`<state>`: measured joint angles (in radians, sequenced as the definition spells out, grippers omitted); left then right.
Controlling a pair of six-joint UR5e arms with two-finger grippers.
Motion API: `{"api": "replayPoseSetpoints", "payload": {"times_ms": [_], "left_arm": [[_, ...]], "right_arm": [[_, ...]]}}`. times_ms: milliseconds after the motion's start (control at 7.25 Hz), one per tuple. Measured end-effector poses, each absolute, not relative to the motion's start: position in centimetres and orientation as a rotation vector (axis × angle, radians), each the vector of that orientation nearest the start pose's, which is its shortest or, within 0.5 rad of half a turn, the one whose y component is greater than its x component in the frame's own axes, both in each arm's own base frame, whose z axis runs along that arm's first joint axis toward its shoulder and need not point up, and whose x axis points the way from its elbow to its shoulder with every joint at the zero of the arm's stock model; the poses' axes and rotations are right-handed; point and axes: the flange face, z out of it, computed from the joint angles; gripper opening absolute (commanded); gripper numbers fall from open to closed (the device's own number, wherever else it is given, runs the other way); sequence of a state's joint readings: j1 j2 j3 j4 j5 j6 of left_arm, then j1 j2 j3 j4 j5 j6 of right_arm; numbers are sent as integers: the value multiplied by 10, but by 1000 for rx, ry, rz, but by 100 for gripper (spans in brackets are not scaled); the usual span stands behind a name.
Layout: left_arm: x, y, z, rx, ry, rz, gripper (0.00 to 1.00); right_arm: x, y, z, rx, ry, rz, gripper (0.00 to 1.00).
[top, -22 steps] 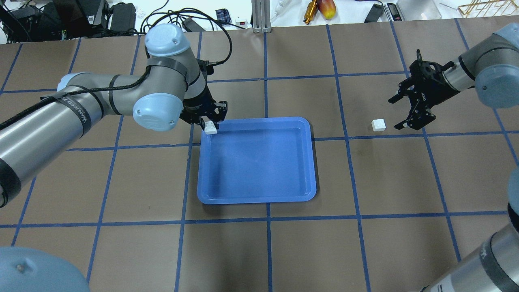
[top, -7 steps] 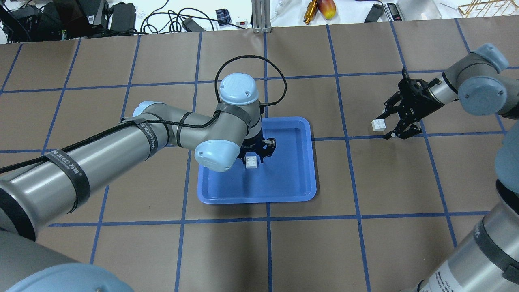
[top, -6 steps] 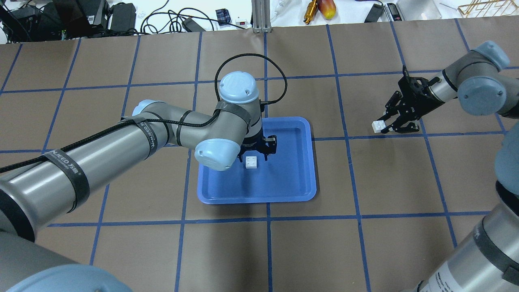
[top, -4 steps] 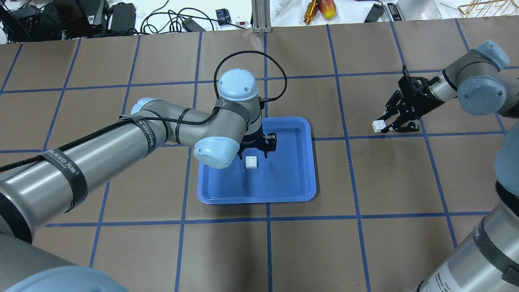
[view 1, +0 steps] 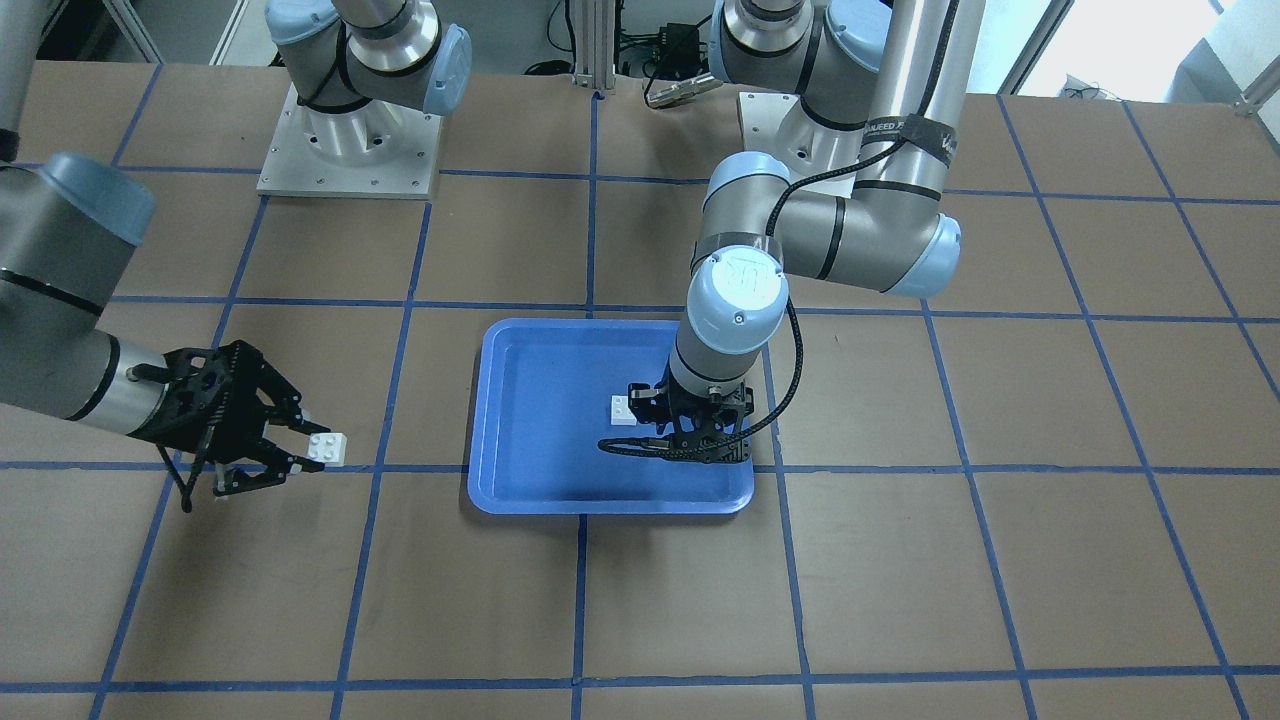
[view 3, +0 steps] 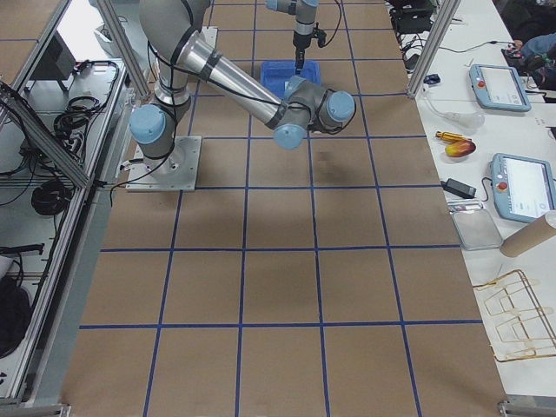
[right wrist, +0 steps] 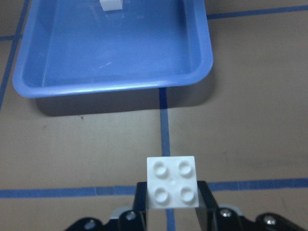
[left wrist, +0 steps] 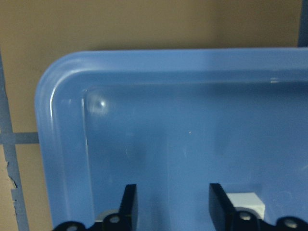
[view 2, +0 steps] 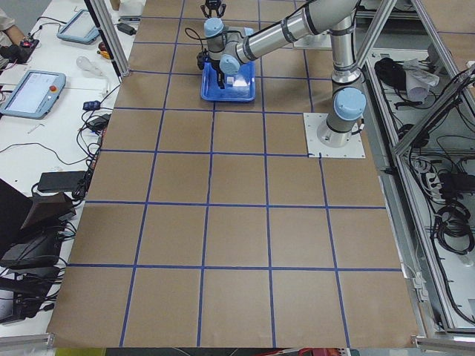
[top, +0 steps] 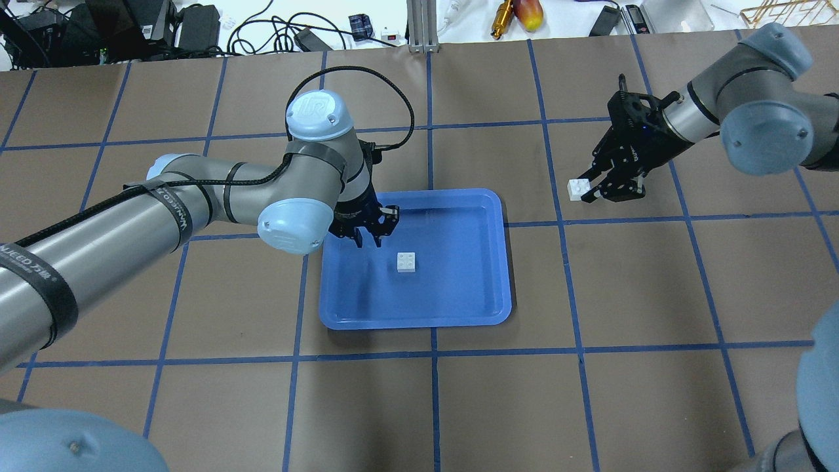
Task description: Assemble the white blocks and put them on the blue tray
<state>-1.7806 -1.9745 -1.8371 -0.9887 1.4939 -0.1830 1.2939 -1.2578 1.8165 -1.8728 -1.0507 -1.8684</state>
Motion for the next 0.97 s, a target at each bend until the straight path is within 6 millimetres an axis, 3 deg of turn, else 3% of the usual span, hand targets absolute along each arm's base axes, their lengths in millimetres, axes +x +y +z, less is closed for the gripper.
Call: {"api": "replayPoseSetpoints", "payload": {"times_ms": [414,690,966], "left_arm": [[-259,-509,188,42,3211,221,5],[-262,-506,185,39,3243,228,5],[-266,-508,180,20,3273,220,5]], "right_arm": [[90,-523,232,-1818,1917,-527,0],[139,-506,220,-1827,1975,-582,0],[174,-492,208,-1863,1950,-604,0]]}}
